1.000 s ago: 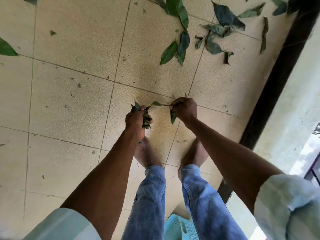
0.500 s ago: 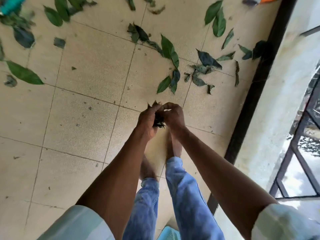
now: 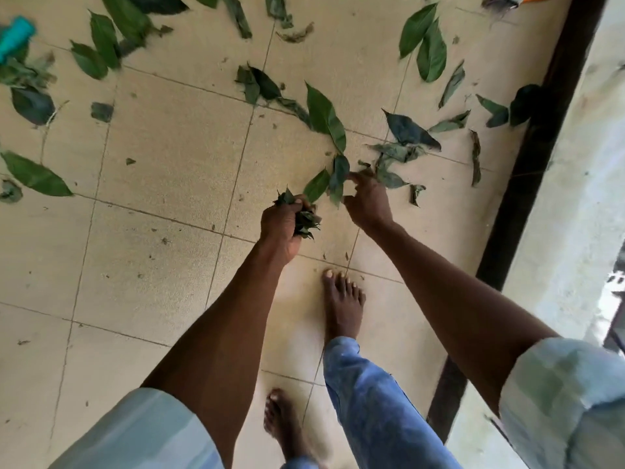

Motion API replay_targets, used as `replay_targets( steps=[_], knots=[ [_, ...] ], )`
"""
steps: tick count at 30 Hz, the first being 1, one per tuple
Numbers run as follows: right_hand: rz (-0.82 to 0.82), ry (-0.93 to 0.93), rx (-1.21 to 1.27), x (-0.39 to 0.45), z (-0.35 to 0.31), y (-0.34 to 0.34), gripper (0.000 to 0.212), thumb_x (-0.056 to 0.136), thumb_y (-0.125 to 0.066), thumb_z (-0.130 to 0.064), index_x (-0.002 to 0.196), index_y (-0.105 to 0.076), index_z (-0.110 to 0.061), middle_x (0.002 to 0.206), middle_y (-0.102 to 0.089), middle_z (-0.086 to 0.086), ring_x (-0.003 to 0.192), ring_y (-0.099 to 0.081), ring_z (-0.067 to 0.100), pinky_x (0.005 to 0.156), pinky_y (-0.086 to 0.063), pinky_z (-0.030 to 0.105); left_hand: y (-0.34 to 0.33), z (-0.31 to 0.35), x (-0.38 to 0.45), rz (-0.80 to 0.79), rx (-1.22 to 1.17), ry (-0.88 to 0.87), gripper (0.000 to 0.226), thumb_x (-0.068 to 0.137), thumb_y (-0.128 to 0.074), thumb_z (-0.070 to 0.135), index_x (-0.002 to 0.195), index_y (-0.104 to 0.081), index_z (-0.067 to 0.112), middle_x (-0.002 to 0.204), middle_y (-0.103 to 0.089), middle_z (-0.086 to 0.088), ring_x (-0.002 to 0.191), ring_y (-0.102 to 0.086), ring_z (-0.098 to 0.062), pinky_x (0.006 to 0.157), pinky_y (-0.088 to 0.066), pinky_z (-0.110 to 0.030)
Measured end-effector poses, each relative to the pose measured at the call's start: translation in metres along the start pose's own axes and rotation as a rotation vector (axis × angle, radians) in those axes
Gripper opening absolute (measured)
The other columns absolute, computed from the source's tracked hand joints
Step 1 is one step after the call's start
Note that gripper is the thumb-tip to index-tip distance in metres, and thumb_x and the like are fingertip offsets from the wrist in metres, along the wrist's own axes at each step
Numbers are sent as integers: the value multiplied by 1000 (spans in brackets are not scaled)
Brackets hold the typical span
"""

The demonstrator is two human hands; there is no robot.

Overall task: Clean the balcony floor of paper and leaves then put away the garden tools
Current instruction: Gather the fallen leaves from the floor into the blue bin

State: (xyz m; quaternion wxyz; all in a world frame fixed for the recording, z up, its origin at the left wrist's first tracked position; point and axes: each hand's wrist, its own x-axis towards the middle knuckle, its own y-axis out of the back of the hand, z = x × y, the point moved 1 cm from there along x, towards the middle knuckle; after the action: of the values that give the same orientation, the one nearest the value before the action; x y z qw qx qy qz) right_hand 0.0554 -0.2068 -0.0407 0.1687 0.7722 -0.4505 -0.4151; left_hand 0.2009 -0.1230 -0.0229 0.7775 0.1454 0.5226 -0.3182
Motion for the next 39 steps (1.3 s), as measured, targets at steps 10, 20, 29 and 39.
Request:
replay_targets(
  steps=[10,20,29,39],
  knots=[
    [58,550,-503,34,65,-52,40,91,-55,-5,131,-57,-8,143,-45,14,116,-48,37,79,-56,41,-17,-1,95,-27,-63,-149,20,87,-53,-5,83,-69,7,90,-70,-14,88,-67,-28,87,-55,-43],
    [232,23,711,42,4,-7,19,78,-73,0,89,-63,-13,81,-68,2,73,-66,13,68,-56,26,-41,47,96,-136,141,-177,20,93,-57,20,99,-71,7,81,-64,-10,71,-60,-22,64,-55,-31],
    [97,42,582,26,-52,-43,24,84,-49,8,78,-69,-3,71,-66,5,62,-60,13,57,-50,25,-39,31,81,-230,36,-184,34,90,-63,20,117,-66,-1,114,-68,-23,93,-69,-32,72,-58,-38],
    [-18,394,-303,19,0,-72,59,86,-68,-17,141,-47,-14,141,-46,12,127,-44,27,103,-43,33,9,36,94,-20,-128,-220,17,89,-52,1,98,-66,0,91,-68,-15,67,-66,-26,55,-56,-31]
  ],
)
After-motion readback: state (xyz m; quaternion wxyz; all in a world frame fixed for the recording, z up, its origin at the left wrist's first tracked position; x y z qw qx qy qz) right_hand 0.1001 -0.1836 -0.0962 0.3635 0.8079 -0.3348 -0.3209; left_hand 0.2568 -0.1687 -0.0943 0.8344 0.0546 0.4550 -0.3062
